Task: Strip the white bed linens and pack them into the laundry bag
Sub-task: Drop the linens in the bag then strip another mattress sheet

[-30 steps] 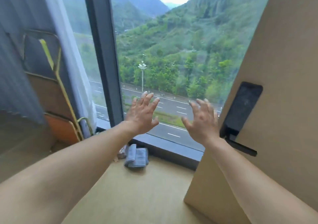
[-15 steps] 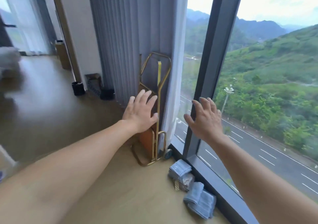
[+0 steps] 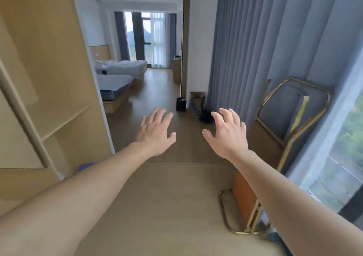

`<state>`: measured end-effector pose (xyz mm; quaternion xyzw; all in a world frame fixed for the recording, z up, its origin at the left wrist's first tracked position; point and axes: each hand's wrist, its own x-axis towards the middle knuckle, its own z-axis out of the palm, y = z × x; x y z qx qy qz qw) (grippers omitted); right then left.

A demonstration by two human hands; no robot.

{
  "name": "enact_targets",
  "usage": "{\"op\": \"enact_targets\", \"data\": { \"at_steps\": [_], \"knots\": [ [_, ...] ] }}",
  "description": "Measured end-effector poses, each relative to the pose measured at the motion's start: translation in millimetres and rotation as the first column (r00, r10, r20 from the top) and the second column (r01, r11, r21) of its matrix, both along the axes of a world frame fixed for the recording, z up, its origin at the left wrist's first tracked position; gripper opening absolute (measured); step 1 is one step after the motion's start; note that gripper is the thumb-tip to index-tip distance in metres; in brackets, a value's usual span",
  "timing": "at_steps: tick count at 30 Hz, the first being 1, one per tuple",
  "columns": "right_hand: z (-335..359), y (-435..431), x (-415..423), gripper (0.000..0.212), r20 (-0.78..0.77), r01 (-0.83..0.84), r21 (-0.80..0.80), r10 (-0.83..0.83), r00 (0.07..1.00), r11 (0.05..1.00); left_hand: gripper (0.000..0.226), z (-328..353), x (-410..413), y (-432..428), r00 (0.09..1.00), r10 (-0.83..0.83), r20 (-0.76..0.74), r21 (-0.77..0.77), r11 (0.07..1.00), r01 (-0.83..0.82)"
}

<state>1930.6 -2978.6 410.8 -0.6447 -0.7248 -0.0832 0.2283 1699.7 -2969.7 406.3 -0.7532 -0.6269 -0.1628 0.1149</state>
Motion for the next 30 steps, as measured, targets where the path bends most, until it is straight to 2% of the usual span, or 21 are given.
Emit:
{"op": "enact_targets", "data": {
  "at_steps": [6,10,16,22,27,30],
  "knots": [
    [12.4,132.5,-60.9,0.064,0.058,-0.039,0.001,0.039,0.998,0.999,0.067,12.3,-70.5,117.3,0.996,0.062,0.064,0.014,0.998,-0.063],
    [16.1,211.1,-87.8,0.064,0.025,-0.030,-0.023,0.031,0.999,0.999,0.067,21.9,-96.8,190.7,0.998,0.054,0.042,0.005,0.998,-0.055],
    [10.7,323.1,-104.1,0.064,0.041,-0.038,-0.039,0.039,0.998,0.999,0.068,24.4,-108.2,304.3,0.998,0.045,0.052,-0.007,0.999,-0.045],
    [10.2,472.4,-102.8,0.063,0.037,-0.037,-0.048,0.039,0.999,0.998,0.068,22.2,-109.4,436.1,0.998,0.058,0.015,-0.018,0.998,-0.058],
    [25.1,593.0,-114.2,0.062,0.015,-0.118,-0.062,0.119,0.993,0.991,0.069,48.3,-119.8,548.7,0.993,0.112,0.026,0.000,0.994,-0.112],
    [30.7,658.1,-126.9,0.062,0.034,-0.154,-0.083,0.157,0.987,0.985,0.070,55.2,-131.4,610.1,0.985,0.154,0.082,0.011,0.988,-0.155]
  ]
}}
